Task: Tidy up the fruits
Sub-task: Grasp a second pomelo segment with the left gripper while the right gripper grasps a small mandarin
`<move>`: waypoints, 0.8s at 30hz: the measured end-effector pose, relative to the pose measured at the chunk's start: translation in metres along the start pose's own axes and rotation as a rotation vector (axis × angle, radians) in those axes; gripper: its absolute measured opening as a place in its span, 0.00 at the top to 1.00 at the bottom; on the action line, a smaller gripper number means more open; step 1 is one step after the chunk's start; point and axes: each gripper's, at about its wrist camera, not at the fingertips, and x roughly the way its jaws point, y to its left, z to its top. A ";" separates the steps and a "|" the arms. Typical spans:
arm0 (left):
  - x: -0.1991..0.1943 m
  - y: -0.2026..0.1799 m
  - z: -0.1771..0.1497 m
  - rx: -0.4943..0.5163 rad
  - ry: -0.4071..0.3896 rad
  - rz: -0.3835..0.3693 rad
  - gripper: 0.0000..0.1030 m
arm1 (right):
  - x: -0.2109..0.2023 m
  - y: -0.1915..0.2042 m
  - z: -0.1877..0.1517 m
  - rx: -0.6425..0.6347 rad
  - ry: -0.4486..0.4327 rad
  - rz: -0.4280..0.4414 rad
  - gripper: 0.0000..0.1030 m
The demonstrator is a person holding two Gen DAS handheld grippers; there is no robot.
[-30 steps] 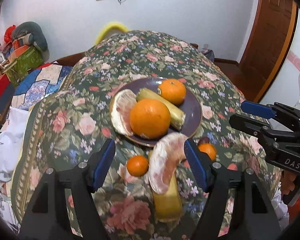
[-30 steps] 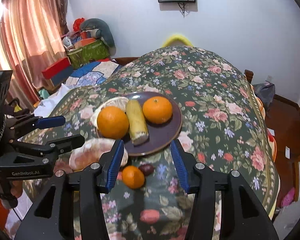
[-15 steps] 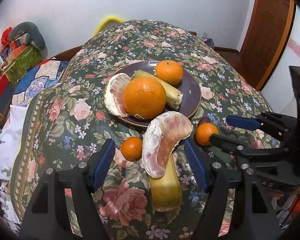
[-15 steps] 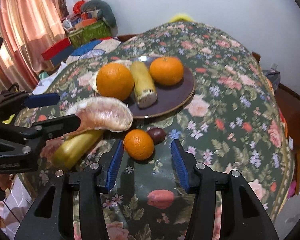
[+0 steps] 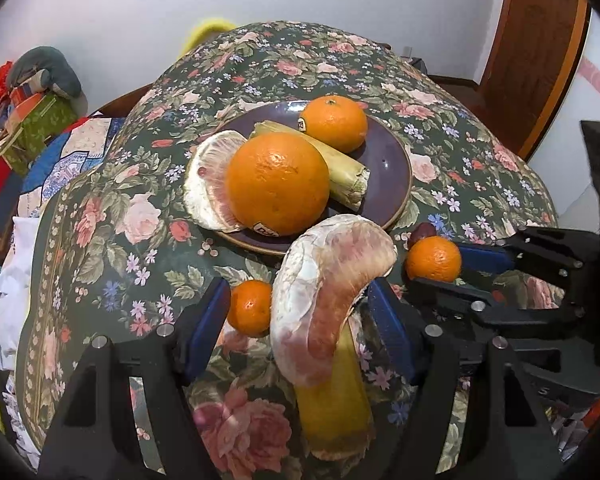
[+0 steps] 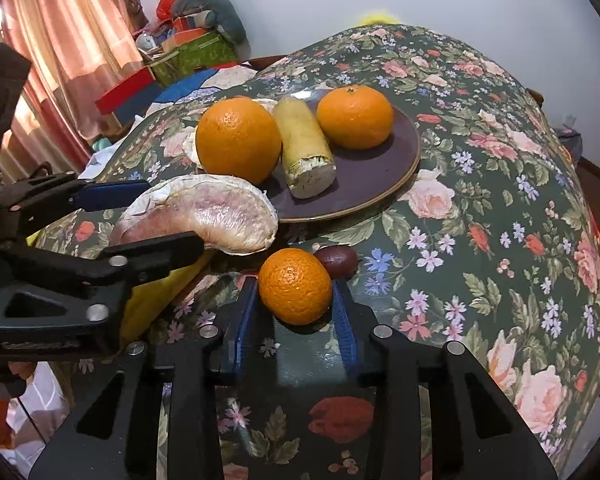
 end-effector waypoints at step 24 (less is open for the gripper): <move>0.019 -0.027 0.000 0.147 -0.034 0.115 0.41 | -0.029 -0.032 0.003 0.095 -0.066 -0.007 0.68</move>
